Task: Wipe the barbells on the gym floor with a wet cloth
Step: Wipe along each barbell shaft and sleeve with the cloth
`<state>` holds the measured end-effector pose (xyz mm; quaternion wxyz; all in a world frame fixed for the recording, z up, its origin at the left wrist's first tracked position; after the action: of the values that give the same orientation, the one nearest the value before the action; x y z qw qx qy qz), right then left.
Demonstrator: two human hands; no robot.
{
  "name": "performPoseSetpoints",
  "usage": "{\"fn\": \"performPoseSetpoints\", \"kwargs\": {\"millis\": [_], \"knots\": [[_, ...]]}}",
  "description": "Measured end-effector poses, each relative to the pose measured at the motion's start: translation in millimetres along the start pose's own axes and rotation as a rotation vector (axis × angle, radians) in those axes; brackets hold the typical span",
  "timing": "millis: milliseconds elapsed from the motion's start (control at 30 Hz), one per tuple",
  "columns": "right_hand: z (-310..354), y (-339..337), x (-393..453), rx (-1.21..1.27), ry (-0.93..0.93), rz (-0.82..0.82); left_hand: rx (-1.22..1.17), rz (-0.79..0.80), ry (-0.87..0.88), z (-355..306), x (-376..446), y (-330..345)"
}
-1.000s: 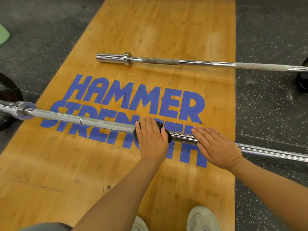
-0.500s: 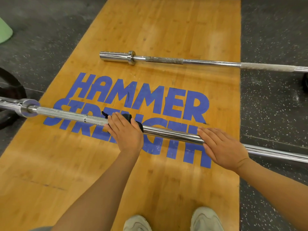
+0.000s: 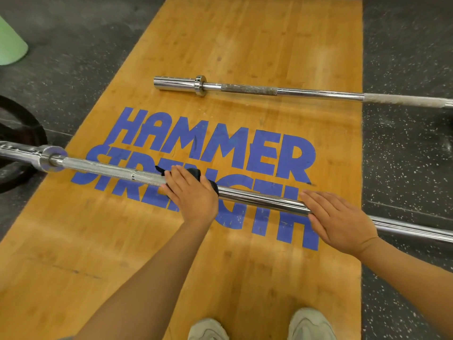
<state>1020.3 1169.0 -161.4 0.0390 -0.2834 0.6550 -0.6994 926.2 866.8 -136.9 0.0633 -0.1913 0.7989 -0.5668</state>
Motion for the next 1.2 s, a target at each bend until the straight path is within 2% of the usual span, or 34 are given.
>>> {"fn": "performPoseSetpoints", "kwargs": {"millis": [100,233,300,500,600,633,733,800,867,1033,1133,1200], "knots": [[-1,-1,1,0.010,0.006,-0.007,0.117,0.041,0.028,12,18,0],[1,-2,1,-0.006,-0.004,-0.026,0.145,0.029,-0.202,35,65,-9],[-1,-1,1,-0.010,-0.011,-0.039,0.142,0.023,-0.217,35,65,-9],[1,-3,1,-0.014,-0.011,-0.049,0.010,-0.017,0.034,35,26,-3],[1,-5,2,-0.013,-0.006,-0.039,0.077,-0.010,0.156,51,40,-6],[1,-6,3,-0.009,-0.003,-0.036,0.118,-0.014,0.125,56,52,-7],[2,-5,2,-0.010,-0.011,-0.036,0.190,0.030,-0.116,59,79,-13],[1,-4,2,-0.006,-0.014,-0.046,0.165,0.009,-0.174,49,76,-13],[1,-4,2,0.002,-0.009,-0.050,0.103,-0.003,-0.166,38,59,-12],[2,-5,2,0.008,0.006,-0.046,-0.015,-0.013,0.005,5,-1,-1],[2,-6,3,0.009,0.015,-0.044,0.088,0.050,-0.008,12,21,-2],[2,-7,4,0.015,0.019,-0.038,0.137,0.050,-0.094,29,55,-8]]}}
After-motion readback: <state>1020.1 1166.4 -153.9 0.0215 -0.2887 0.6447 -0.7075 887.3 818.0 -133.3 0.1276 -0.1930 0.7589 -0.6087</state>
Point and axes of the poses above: each hand's wrist, its own x-axis towards the middle knuckle, its own y-axis out of the palm, z = x × y, the point moved 1 cm from there along x, towards the middle knuckle, and after that the axes turned 7 degrees about -z, right-handed, at the moved point
